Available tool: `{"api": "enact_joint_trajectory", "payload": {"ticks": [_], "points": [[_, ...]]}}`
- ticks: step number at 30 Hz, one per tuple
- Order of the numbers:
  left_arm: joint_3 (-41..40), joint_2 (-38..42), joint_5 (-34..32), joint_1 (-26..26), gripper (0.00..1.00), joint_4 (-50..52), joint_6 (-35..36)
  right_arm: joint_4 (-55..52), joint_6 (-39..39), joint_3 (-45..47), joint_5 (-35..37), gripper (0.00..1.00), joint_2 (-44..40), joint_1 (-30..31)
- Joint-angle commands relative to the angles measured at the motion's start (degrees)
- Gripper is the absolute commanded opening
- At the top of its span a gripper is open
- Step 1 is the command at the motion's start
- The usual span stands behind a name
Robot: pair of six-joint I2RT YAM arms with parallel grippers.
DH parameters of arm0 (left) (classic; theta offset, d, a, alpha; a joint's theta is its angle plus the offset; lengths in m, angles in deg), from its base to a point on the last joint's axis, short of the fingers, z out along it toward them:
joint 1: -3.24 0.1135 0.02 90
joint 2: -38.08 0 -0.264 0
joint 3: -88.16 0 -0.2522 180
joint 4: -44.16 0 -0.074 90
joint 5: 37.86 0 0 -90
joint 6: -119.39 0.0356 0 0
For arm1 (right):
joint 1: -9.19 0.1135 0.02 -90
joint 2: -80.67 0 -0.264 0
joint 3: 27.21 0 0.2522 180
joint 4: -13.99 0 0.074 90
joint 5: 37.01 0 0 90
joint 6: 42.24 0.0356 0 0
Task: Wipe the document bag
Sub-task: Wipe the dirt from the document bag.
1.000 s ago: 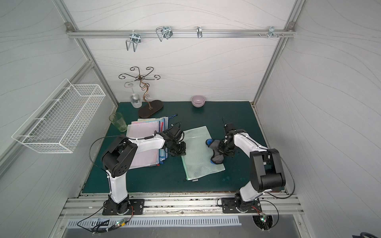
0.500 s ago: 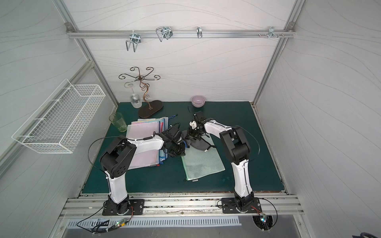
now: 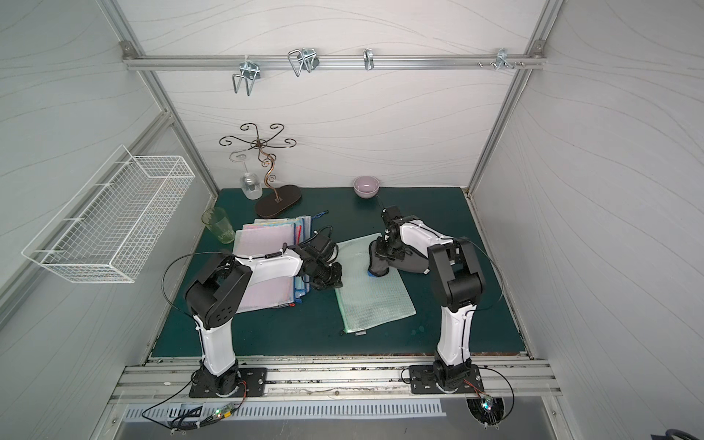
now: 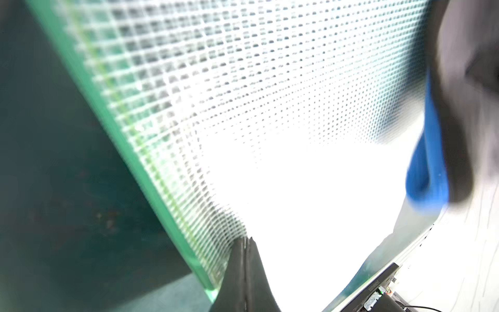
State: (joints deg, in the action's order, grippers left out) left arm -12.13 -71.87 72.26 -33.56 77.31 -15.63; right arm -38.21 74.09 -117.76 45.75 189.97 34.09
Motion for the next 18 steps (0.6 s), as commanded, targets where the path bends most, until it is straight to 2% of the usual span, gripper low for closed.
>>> {"api": "enact_joint_trajectory", "payload": {"ticks": [1, 4, 7, 10, 15, 18], "points": [[-1.4, -0.7, -2.0, 0.3, 0.0, 1.6, -0.6, -6.9, -3.8, 5.8, -8.6, 0.0, -4.5, 8.6], [-1.5, -0.6, -2.2, 0.4, 0.0, 1.6, -0.4, -3.2, -0.7, 13.0, -19.6, 0.0, -7.6, 11.5], [-1.2, -1.1, -1.9, 0.6, 0.0, 1.5, -0.3, -3.7, -0.2, 15.3, -21.6, 0.0, -8.8, 12.2], [-0.7, -1.5, -1.8, 0.8, 0.0, 1.7, 0.0, -5.8, 2.3, 18.6, -18.4, 0.0, -10.1, 7.8], [-0.9, -1.8, -1.6, 1.9, 0.0, 1.1, 0.2, -7.7, 9.5, 29.7, -7.5, 0.0, -20.4, -7.0], [-1.5, -1.7, -1.2, 2.2, 0.0, 0.5, 0.1, -10.3, 11.8, 32.9, -2.2, 0.0, -26.6, -14.2]]}}
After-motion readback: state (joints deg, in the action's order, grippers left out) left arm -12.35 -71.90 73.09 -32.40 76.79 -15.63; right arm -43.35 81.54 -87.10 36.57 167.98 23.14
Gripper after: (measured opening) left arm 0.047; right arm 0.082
